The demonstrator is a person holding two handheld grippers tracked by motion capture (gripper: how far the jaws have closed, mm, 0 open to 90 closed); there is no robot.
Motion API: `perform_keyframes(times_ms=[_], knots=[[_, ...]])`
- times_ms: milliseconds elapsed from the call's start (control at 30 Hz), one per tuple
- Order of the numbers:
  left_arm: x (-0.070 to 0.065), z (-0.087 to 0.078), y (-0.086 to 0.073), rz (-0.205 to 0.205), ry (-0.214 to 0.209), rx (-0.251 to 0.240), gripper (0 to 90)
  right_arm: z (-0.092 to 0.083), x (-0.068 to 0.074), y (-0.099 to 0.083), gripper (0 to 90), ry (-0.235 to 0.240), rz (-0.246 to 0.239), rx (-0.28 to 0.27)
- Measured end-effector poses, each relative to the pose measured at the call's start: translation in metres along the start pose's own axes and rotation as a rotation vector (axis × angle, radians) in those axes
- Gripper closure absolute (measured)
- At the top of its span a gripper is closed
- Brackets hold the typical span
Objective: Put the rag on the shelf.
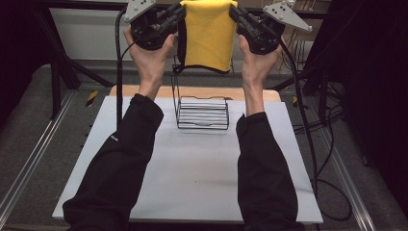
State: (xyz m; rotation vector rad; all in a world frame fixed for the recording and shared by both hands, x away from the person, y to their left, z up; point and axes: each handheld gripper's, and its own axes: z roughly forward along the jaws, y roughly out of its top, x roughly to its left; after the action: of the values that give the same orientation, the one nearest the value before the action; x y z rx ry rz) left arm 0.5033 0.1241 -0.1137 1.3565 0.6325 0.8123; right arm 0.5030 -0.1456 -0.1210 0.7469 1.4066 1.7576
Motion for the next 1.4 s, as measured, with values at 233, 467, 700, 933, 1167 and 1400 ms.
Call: perform_keyframes(times_ms=[233, 467, 700, 933, 1167, 1400], knots=[[0.006, 0.011, -0.007, 0.001, 0.005, 0.020, 79.1, 0.011, -0.008, -0.006, 83.9, -0.009, 0.012, 0.019], [0.018, 0.013, -0.022, -0.017, 0.007, 0.046, 79.1, 0.020, -0.008, -0.020, 83.9, -0.003, 0.009, 0.048], [0.022, 0.014, -0.038, -0.012, -0.002, 0.067, 79.1, 0.023, -0.010, -0.036, 83.9, -0.004, 0.003, 0.076], [0.020, 0.012, -0.052, 0.012, -0.012, 0.101, 79.1, 0.018, -0.014, -0.051, 83.8, -0.002, 0.005, 0.122], [0.017, 0.001, -0.067, 0.016, -0.050, 0.120, 79.0, 0.009, -0.013, -0.065, 83.7, 0.014, 0.014, 0.150], [0.013, -0.008, -0.077, 0.005, -0.073, 0.141, 78.9, -0.001, -0.008, -0.074, 83.6, 0.028, 0.008, 0.168]])
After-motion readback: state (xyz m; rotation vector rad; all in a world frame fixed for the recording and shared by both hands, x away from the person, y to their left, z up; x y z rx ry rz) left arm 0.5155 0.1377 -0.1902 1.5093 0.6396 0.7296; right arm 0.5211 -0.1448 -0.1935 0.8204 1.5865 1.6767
